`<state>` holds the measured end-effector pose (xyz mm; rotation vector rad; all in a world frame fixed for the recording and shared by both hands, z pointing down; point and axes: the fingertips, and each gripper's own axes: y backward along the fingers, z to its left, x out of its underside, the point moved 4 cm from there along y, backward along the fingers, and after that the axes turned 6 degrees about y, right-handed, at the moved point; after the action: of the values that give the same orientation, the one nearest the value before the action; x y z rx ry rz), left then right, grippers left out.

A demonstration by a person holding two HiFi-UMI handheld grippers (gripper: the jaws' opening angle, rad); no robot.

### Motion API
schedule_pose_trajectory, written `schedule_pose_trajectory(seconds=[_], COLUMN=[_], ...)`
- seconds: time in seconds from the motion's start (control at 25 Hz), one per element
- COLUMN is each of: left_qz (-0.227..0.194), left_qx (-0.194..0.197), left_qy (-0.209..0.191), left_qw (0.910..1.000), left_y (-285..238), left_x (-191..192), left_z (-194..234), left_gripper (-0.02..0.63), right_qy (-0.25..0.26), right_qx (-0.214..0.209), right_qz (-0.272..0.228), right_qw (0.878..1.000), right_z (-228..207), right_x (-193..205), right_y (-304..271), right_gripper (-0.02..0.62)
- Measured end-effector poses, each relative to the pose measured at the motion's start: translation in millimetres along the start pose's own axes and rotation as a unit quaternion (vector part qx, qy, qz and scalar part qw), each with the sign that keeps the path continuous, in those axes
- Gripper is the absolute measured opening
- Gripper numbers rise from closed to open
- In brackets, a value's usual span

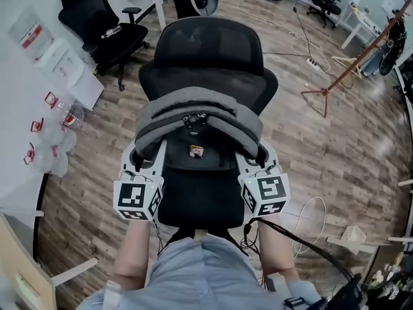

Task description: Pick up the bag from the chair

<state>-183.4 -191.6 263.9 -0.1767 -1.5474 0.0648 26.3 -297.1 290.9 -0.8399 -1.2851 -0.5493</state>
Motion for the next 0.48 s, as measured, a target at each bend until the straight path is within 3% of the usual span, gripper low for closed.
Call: schedule_pose_trajectory(seconds=[0.24,0.48], left_qz=[-0.030,-0.050], left_qx=[-0.004,-0.013], left_qy=[-0.005,-0.017], left_qw=[0.9995,0.9985], left_y=[26,40], left_x=[-52,-78], left_z=[-8,-11], left_gripper=[0.163,0.161], right_qy=[0.020,0.027], right_qx=[0.015,0.020], right_qz=[-0.024,-0.049], right_qw=[0.999,0.998], right_z=[5,10], right_x=[-55,-77], right_y=[31,44], right_gripper=[0.127,0.127])
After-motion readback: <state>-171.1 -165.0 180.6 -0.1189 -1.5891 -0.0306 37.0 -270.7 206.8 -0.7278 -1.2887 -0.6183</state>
